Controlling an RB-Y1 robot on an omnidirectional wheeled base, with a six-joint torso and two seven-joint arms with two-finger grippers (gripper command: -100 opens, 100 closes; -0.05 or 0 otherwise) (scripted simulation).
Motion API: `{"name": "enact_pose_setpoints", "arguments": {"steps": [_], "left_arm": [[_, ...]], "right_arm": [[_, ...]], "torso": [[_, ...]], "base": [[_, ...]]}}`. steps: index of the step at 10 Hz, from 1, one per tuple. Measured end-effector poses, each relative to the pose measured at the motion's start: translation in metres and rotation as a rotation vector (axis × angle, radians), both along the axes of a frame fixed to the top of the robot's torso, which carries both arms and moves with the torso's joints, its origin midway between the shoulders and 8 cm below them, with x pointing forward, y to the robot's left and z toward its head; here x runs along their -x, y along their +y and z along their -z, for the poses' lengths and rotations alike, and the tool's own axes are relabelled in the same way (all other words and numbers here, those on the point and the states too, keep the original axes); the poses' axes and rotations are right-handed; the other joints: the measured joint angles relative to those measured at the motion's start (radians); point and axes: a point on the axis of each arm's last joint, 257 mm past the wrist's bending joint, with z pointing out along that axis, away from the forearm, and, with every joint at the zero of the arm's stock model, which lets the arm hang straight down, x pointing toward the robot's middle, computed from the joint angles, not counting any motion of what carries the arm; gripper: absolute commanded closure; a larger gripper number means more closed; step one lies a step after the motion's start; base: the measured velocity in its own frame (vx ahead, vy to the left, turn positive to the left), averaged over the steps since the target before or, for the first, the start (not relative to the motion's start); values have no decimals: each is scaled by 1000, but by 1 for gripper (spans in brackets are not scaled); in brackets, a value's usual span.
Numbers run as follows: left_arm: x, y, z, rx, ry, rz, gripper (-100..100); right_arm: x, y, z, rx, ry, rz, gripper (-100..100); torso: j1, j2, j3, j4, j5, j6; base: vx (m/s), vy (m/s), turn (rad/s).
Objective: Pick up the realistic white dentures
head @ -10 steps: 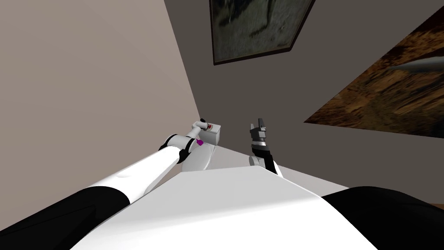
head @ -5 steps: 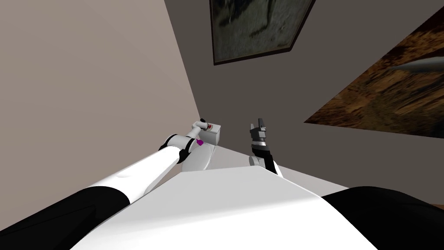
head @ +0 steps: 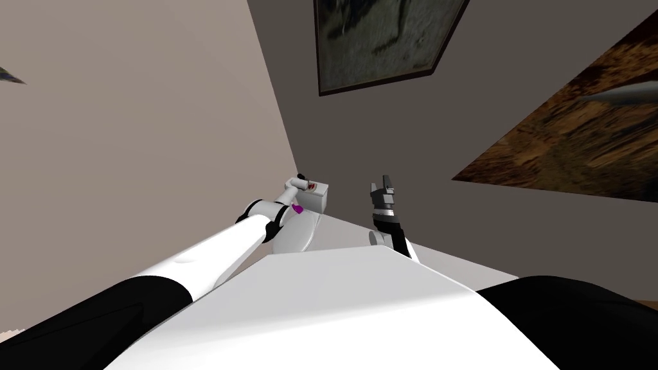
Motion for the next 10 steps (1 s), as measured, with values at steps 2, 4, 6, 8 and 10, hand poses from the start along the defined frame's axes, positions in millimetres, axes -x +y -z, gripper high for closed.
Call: {"name": "enact_pose_setpoints", "arguments": {"steps": [2,4,6,8,10], "left_arm": [[-9,4,-12,-21,-33,3,-100],[-13,6,-24,-42,-68,9,-100],[-16,16,-31,-78,-93,4,-100],[-18,39,-30,-130,-101,-6,-100],[-15,49,-25,-156,-92,-11,-100]], "right_arm": [[0,0,0,0,0,0,0],[0,0,0,0,0,0,0],[0,0,0,0,0,0,0],[0,0,0,0,0,0,0],[0,0,0,0,0,0,0]], "torso": [[-1,-1,-1,0,0,0],[-1,-2,-1,0,0,0],[-2,-2,-1,-1,0,0],[-12,-7,-4,-2,-3,1],[-12,-11,-6,-3,-3,1]], "base": [[-34,33,26],[-33,43,74],[-2,-58,98],[58,-111,19],[138,-160,-6]]}}
